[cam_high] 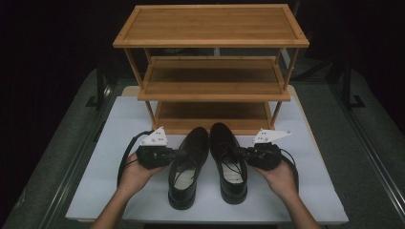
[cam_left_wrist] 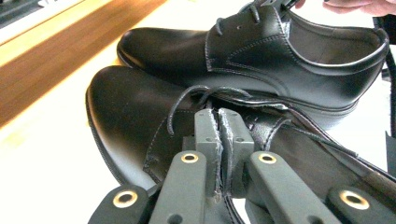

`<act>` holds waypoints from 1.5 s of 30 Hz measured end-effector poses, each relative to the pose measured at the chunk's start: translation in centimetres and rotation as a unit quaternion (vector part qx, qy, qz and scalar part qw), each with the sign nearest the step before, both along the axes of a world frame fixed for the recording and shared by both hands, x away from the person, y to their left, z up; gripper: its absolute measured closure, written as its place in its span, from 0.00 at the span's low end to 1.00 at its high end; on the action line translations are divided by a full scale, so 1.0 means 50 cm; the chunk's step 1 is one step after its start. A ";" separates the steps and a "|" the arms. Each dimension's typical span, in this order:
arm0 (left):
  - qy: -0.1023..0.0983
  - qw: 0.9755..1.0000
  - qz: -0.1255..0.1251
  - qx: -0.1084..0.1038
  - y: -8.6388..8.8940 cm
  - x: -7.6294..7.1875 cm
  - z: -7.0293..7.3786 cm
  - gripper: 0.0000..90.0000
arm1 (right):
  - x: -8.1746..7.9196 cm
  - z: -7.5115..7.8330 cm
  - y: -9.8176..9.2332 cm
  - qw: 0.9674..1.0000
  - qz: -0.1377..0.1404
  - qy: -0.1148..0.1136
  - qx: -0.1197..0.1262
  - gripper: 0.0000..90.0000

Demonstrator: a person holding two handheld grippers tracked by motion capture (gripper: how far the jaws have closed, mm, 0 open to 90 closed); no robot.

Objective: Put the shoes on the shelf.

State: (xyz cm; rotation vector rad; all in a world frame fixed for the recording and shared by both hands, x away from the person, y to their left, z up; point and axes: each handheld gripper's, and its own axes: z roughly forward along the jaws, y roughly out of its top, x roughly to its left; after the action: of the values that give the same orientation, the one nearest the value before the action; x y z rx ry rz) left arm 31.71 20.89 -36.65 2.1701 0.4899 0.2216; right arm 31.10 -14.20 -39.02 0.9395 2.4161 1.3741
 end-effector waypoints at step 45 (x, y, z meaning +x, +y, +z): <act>-0.046 0.993 0.103 -0.026 -0.017 0.155 0.033 0.98 | 0.132 0.039 -0.039 0.996 -0.089 -0.020 -0.003 0.96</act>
State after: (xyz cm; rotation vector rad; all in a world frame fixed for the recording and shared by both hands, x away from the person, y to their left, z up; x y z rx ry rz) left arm 39.47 20.03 -34.99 2.0487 0.6606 0.4154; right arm 37.71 -16.13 -37.06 1.0867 2.2448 1.3083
